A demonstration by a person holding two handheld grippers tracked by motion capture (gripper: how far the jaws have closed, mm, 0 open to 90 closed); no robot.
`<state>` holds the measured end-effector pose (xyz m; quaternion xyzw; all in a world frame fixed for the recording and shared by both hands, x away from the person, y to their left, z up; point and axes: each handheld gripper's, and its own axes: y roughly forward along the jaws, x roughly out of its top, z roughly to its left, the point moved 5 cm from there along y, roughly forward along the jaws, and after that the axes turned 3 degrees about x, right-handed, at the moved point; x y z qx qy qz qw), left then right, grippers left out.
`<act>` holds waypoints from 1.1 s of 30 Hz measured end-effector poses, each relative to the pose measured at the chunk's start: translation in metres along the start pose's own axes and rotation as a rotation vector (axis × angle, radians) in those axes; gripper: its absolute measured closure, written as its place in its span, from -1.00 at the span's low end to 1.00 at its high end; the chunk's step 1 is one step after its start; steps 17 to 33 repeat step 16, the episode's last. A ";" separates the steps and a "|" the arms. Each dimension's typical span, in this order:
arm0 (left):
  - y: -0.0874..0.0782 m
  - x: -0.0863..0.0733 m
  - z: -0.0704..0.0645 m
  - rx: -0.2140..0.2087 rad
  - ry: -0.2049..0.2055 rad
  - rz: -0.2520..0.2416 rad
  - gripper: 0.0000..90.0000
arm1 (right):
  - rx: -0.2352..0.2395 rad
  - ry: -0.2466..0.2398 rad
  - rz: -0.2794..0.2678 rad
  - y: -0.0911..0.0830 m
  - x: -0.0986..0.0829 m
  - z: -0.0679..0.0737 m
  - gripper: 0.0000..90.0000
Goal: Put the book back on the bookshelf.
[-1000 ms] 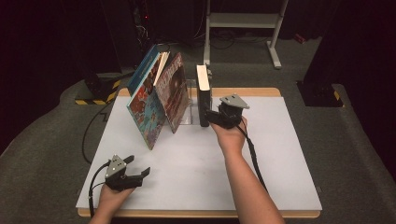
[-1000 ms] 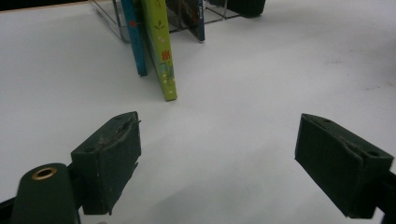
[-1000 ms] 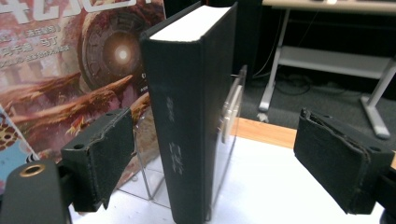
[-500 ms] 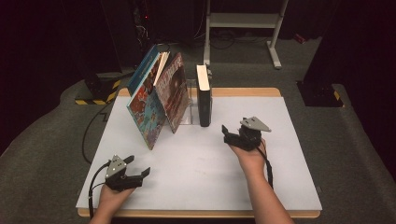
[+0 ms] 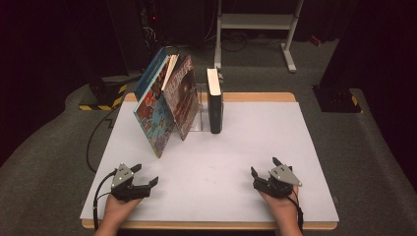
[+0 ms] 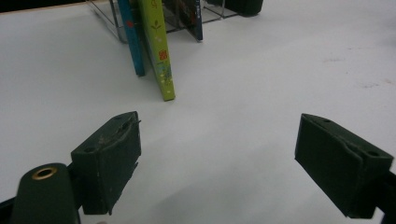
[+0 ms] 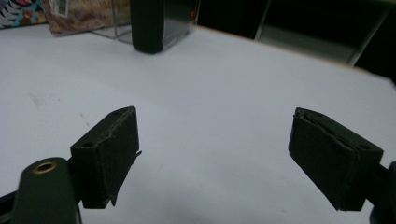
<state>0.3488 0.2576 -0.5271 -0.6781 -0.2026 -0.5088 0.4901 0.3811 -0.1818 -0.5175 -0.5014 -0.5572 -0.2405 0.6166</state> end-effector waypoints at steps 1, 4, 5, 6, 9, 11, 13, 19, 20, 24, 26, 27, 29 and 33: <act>0.000 0.000 0.000 0.002 0.001 -0.001 -0.67 | 0.016 -0.020 -0.012 -0.001 0.000 0.002 -0.71; -0.001 0.000 0.000 0.015 0.006 -0.006 -0.67 | 0.031 -0.010 0.040 0.004 -0.001 0.001 -0.70; 0.000 0.000 0.000 0.017 0.005 -0.004 -0.67 | 0.035 0.005 0.053 0.005 -0.001 0.000 -0.70; 0.000 0.000 0.000 0.019 0.004 -0.003 -0.67 | 0.042 0.018 0.062 0.006 -0.002 -0.001 -0.69; 0.000 0.000 -0.001 0.024 0.007 -0.002 -0.67 | 0.044 0.030 0.078 0.007 -0.002 -0.002 -0.69; -0.001 -0.001 -0.001 0.030 0.010 -0.007 -0.67 | 0.044 0.026 0.076 0.007 -0.002 -0.002 -0.70; -0.001 -0.001 -0.001 0.032 0.013 -0.011 -0.67 | 0.042 0.030 0.075 0.007 -0.002 -0.002 -0.70; -0.002 -0.001 -0.001 0.026 0.015 -0.018 -0.67 | 0.041 0.037 0.073 0.007 -0.002 -0.003 -0.70; -0.002 -0.001 -0.001 0.026 0.015 -0.018 -0.67 | 0.041 0.037 0.073 0.007 -0.002 -0.003 -0.70; -0.002 -0.001 -0.001 0.026 0.015 -0.018 -0.67 | 0.041 0.037 0.073 0.007 -0.002 -0.003 -0.70; -0.002 -0.001 -0.001 0.026 0.015 -0.018 -0.67 | 0.041 0.037 0.073 0.007 -0.002 -0.003 -0.70; -0.002 -0.001 -0.001 0.026 0.015 -0.018 -0.67 | 0.041 0.037 0.073 0.007 -0.002 -0.003 -0.70; -0.002 -0.001 -0.001 0.026 0.015 -0.018 -0.67 | 0.041 0.037 0.073 0.007 -0.002 -0.003 -0.70; -0.002 -0.001 -0.001 0.026 0.015 -0.018 -0.67 | 0.041 0.037 0.073 0.007 -0.002 -0.003 -0.70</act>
